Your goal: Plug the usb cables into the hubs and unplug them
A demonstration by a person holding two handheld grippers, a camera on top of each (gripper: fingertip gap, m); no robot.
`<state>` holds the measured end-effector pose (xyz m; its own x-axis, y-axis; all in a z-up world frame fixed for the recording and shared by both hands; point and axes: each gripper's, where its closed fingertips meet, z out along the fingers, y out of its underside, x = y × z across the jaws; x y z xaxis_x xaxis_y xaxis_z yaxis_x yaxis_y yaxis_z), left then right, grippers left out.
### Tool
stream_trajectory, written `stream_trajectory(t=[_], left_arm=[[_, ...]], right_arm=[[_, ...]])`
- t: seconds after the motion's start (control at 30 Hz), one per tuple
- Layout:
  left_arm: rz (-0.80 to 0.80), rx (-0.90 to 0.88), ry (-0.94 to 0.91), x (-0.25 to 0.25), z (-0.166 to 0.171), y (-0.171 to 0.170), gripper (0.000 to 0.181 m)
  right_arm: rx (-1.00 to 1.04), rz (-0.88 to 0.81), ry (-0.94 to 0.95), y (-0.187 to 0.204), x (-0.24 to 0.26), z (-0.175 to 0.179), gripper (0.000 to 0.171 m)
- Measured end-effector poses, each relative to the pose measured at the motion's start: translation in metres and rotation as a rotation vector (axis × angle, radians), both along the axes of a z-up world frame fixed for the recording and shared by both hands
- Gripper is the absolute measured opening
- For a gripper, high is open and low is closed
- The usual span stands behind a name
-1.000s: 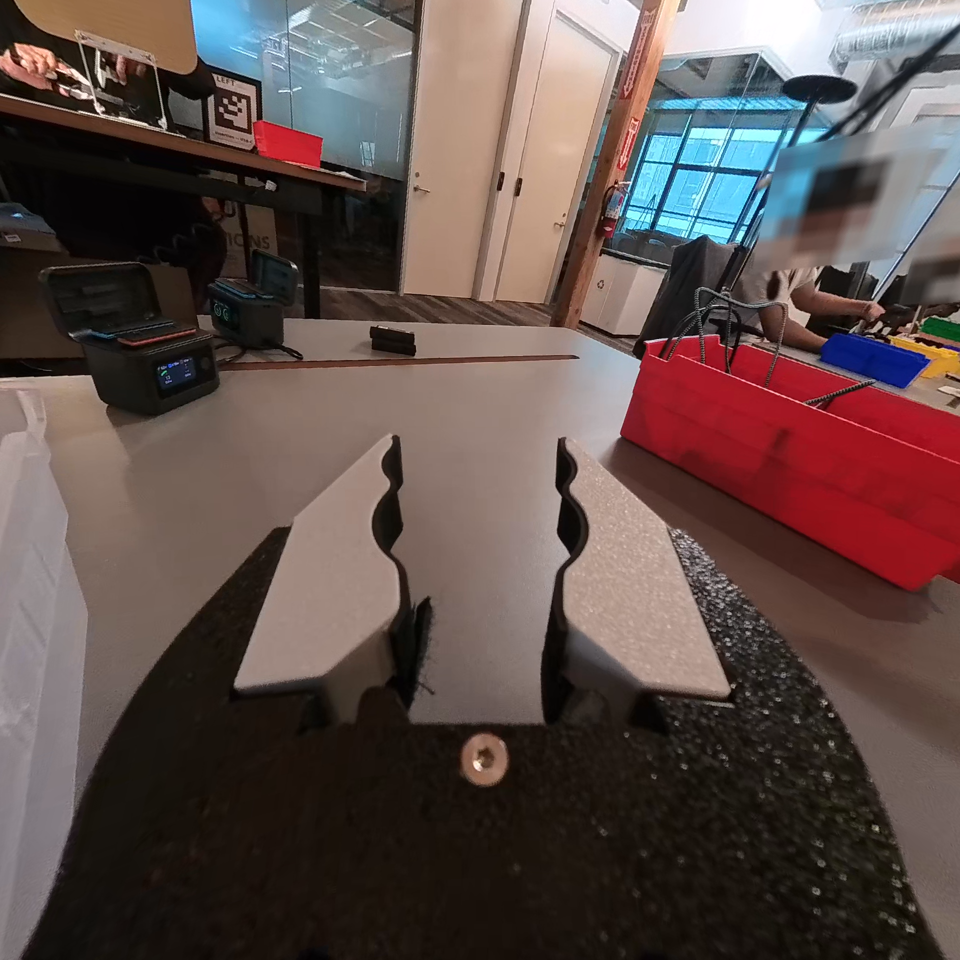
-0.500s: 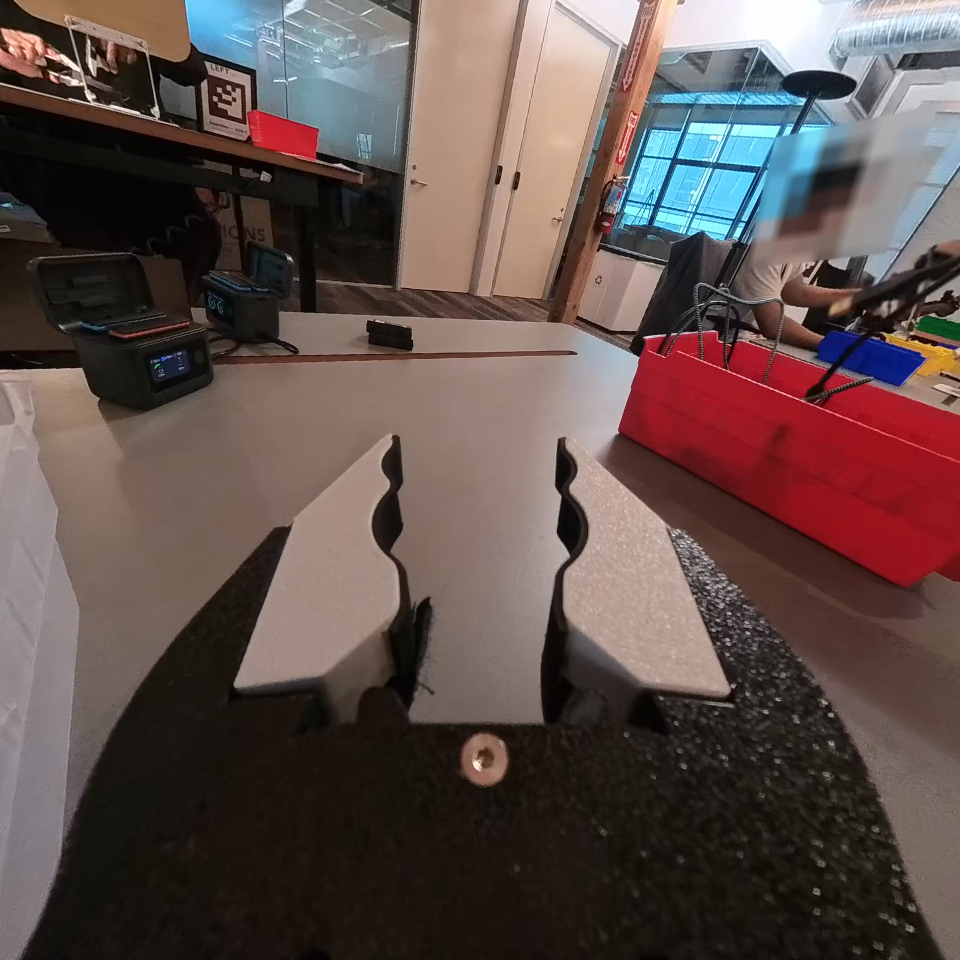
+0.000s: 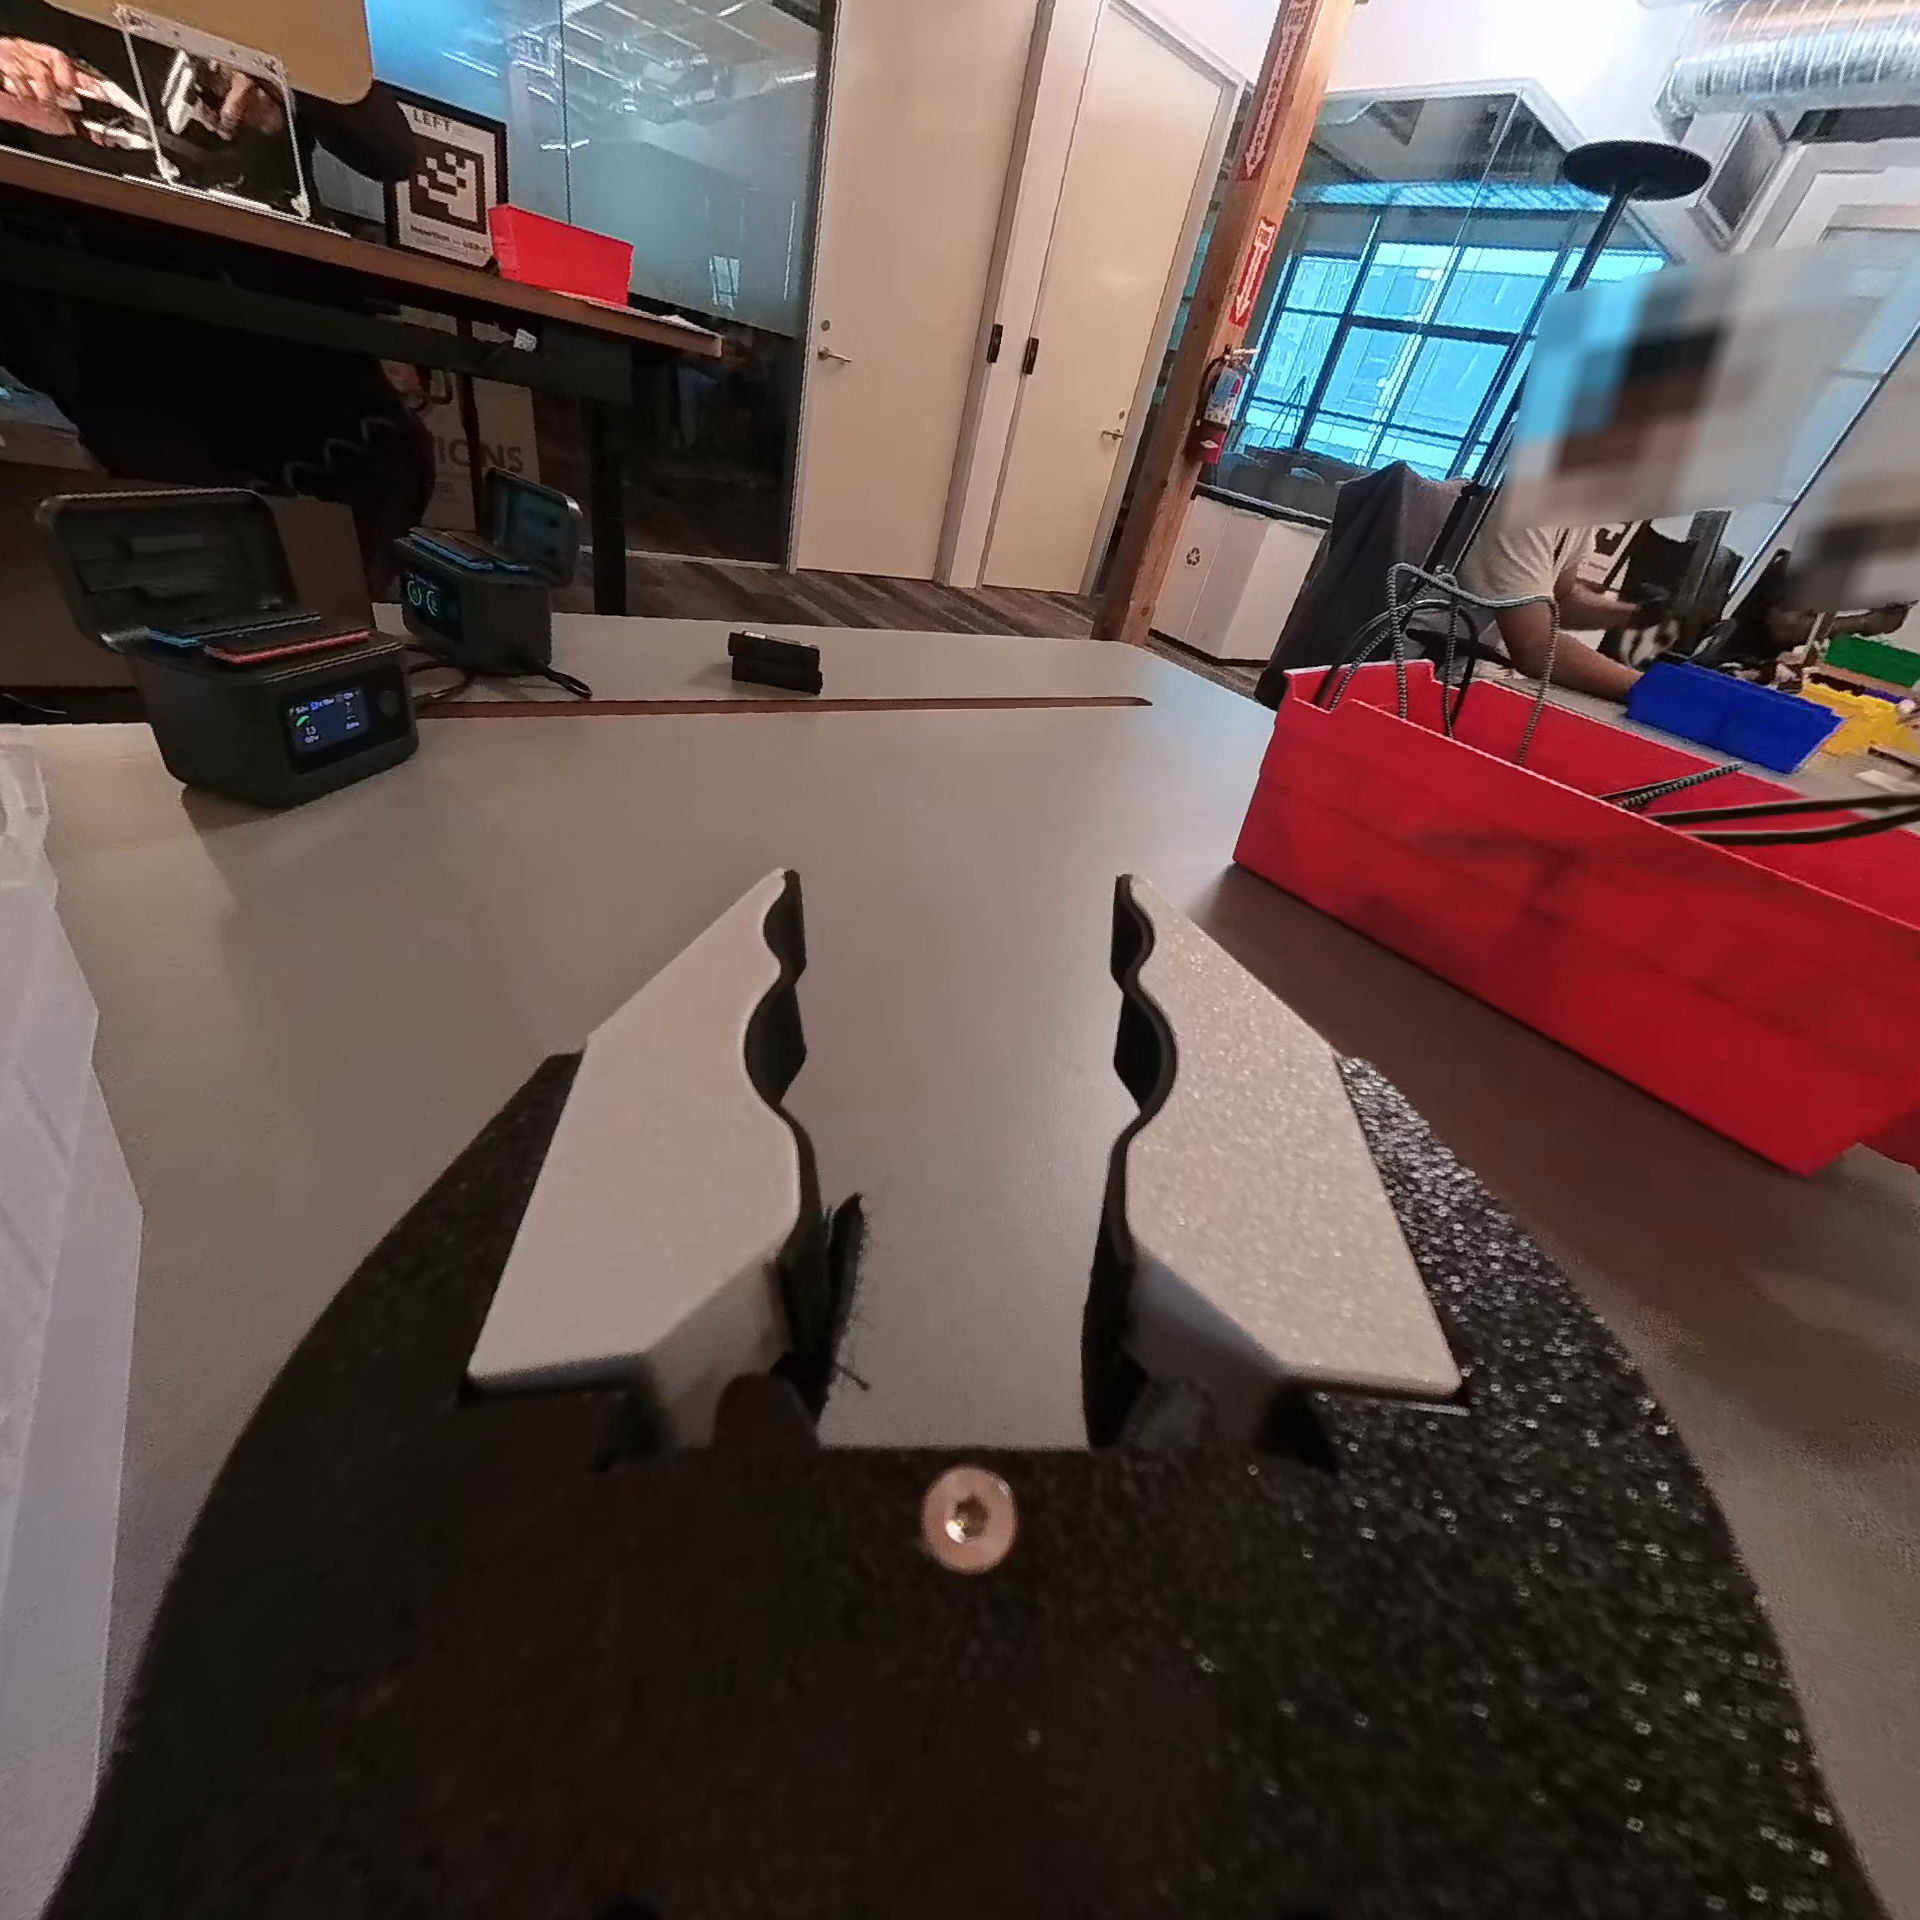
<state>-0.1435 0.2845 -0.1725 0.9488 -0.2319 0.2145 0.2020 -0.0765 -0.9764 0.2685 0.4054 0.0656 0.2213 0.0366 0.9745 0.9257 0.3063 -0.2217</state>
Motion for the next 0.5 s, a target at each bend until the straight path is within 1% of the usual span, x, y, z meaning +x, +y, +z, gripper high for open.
stream_trajectory(t=[0.07,0.13,0.23,0.3,0.37,0.43,0.5], left_arm=[[0.000,-0.005,0.002,0.000,-0.001,0.000,0.057],[-0.006,-0.008,0.000,0.001,-0.002,0.001,0.057],[-0.010,-0.013,-0.008,0.002,-0.003,0.001,0.057],[-0.010,-0.015,-0.007,0.002,-0.003,0.001,0.057],[-0.009,-0.016,-0.006,0.001,-0.004,0.001,0.057],[-0.009,-0.016,-0.007,0.002,-0.004,0.001,0.057],[-0.009,-0.015,-0.007,0.001,-0.004,0.001,0.057]], right_arm=[[0.100,-0.008,-0.080,-0.009,-0.009,-0.034,0.006],[0.130,0.006,-0.129,-0.016,-0.018,-0.068,0.006],[0.025,0.063,-0.086,-0.021,-0.027,-0.117,0.006],[-0.097,0.072,-0.138,-0.021,-0.029,-0.159,0.006],[-0.279,0.091,-0.224,-0.024,-0.030,-0.207,0.007],[-0.467,0.109,-0.195,-0.027,-0.030,-0.234,0.007],[-0.746,0.156,-0.098,-0.036,-0.038,-0.255,0.007]])
